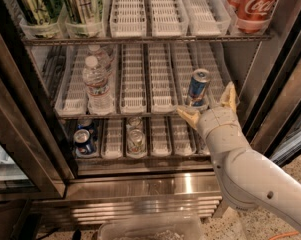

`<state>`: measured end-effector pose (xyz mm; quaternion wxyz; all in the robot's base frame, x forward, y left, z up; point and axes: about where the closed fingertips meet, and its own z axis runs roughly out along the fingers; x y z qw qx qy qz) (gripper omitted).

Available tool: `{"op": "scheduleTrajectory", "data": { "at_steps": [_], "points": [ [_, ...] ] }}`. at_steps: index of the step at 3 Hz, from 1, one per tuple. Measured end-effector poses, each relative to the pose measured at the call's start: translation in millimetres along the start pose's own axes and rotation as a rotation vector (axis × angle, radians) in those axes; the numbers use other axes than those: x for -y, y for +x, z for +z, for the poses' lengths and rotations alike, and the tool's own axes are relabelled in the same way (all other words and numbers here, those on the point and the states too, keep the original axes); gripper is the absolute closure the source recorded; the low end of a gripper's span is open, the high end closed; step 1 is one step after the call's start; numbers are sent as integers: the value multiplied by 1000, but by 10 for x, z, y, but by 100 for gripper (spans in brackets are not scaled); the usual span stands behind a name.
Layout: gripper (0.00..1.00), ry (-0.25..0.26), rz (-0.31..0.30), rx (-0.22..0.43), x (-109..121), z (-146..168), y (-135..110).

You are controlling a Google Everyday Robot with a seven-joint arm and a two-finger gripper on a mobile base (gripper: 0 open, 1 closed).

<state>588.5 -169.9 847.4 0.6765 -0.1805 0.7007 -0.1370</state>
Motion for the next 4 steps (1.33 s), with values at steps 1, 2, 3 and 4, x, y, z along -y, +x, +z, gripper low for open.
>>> {"op": "scheduleTrajectory", "data": {
  "at_steps": [1, 2, 3, 4],
  "points": [
    [8, 7, 45, 12, 105, 64, 63],
    [16, -3, 100, 38, 154, 119, 74],
    [18, -11, 137, 50, 181, 152, 97],
    [26, -17, 160, 60, 187, 189, 94]
  ]
}}
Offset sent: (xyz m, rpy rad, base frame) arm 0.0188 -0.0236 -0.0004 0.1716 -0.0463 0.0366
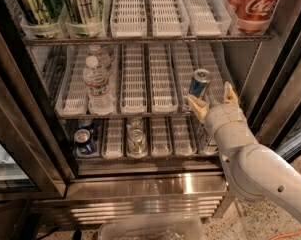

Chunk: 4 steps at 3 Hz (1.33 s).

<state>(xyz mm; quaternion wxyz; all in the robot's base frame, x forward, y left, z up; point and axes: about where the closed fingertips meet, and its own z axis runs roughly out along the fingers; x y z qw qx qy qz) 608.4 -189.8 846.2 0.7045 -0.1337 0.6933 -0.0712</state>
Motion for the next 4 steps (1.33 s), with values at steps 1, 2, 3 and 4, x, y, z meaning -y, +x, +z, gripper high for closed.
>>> {"op": "scheduleTrajectory", "data": {
  "at_steps": [1, 2, 3, 4],
  "points": [
    [31, -5, 16, 4, -4, 48, 0],
    [30, -30, 27, 14, -82, 73, -42],
    [30, -55, 33, 13, -173, 97, -54],
    [30, -75, 35, 9, -248, 112, -57]
  ]
}}
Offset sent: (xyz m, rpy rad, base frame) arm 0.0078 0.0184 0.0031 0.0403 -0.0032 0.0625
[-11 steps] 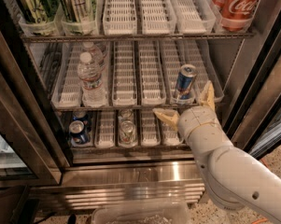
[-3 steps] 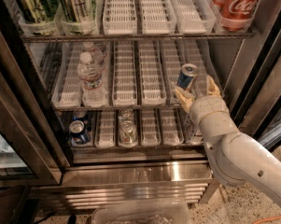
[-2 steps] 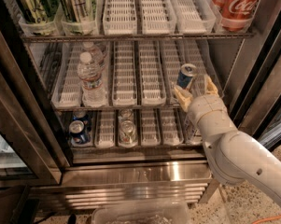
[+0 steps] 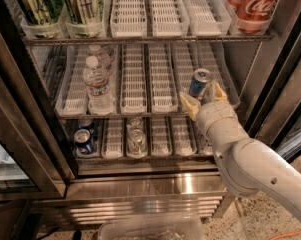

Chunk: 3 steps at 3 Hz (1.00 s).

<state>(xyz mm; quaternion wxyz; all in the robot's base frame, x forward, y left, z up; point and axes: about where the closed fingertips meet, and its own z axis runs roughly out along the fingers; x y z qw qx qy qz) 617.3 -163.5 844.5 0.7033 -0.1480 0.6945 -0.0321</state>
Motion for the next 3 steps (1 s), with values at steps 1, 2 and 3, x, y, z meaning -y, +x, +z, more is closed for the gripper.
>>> {"op": "scheduleTrajectory", "data": {
  "at_steps": [1, 2, 3],
  "points": [
    [40, -11, 5, -4, -48, -5, 11],
    [59, -17, 8, -6, -68, -6, 20],
    [82, -17, 8, -6, -68, -6, 20]
  ]
}}
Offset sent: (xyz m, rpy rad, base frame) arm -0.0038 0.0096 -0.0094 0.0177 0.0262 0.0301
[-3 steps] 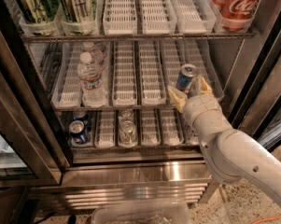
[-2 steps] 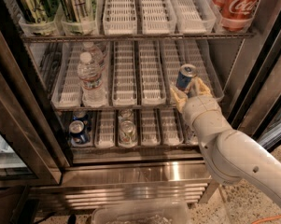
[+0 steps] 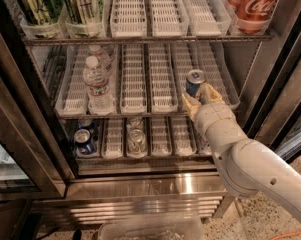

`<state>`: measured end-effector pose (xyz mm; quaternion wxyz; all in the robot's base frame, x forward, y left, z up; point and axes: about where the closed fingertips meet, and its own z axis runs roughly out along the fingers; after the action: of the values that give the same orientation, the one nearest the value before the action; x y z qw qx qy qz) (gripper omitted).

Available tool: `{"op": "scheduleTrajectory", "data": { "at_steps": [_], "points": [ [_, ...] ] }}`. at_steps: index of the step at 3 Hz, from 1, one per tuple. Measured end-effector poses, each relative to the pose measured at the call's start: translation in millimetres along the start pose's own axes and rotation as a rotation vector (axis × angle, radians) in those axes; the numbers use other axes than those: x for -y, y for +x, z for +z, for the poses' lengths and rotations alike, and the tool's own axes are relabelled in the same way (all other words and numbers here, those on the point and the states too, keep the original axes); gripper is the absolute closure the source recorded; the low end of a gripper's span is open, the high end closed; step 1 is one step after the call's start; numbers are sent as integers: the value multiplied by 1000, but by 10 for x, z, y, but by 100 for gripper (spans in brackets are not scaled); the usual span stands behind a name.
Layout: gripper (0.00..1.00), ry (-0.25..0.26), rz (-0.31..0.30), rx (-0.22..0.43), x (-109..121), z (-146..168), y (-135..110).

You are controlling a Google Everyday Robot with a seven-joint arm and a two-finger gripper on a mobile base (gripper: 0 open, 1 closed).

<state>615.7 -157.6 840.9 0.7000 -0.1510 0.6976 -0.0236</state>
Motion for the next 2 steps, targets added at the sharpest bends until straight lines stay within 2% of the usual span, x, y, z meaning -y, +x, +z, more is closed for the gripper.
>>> {"op": "scheduleTrajectory", "data": {
  "at_steps": [1, 2],
  "points": [
    [100, 0, 0, 0, 0, 0, -1],
    [100, -21, -19, 31, -25, -59, -195]
  ]
}}
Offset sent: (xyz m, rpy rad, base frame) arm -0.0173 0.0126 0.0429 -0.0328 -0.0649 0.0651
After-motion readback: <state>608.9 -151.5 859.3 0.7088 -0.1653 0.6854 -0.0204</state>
